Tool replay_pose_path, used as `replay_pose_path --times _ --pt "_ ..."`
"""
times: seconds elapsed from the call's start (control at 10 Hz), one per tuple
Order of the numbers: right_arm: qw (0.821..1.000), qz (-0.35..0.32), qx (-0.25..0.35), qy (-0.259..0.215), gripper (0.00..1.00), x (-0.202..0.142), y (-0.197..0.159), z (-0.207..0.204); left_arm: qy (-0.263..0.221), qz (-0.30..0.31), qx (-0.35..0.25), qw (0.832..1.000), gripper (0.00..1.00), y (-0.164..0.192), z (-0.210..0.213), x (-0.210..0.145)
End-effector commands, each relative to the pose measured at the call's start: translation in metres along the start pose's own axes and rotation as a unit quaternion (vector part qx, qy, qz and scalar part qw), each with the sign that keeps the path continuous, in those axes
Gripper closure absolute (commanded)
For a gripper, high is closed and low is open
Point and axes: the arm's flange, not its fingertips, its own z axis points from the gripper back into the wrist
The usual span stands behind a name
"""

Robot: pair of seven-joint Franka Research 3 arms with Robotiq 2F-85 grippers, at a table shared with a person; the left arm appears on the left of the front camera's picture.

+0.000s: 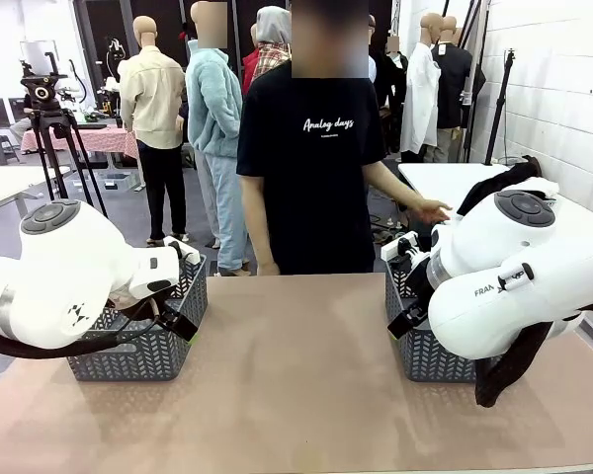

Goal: Sort the tops and bottoms.
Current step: Lift clothes from the center of the table with your left hand.

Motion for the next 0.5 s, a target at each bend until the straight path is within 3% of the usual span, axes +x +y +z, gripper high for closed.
replay_pose_path --times 0.0,0.4 --pt "1.000 0.000 0.000 0.000 0.00 0.0000 -0.0001 0.0000 0.000 0.002 0.000 1.000 0.00 0.0014 0.0000 -0.0004" --pt "1.000 0.000 0.000 0.000 0.00 0.0000 -0.0001 0.0000 0.000 0.002 0.000 1.000 0.00 0.0014 0.0000 -0.0004"
